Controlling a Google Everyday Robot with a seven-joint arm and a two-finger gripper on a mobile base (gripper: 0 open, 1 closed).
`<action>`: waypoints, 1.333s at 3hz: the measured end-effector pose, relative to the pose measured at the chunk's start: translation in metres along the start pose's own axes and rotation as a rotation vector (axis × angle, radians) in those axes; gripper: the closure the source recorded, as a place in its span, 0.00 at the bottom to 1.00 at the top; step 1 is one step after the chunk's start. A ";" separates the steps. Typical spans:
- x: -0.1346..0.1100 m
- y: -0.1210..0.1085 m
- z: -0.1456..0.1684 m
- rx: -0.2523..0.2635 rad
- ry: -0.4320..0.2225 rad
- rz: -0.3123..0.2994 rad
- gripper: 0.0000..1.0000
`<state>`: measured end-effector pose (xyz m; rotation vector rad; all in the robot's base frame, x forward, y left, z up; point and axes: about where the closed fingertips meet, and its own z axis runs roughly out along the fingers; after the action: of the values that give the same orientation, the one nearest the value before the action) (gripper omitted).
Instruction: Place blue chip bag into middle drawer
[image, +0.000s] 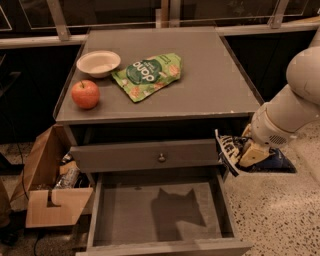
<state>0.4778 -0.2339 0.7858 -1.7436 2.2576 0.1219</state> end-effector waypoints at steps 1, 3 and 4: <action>0.000 0.000 0.000 0.000 0.000 0.000 1.00; -0.021 0.048 0.060 -0.111 -0.064 0.004 1.00; -0.040 0.072 0.090 -0.166 -0.095 0.012 1.00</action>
Offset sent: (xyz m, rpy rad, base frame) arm -0.0382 0.0417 -0.0741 0.0897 0.1374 0.0320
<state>0.4334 -0.1559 0.7034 -1.7642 2.2448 0.3965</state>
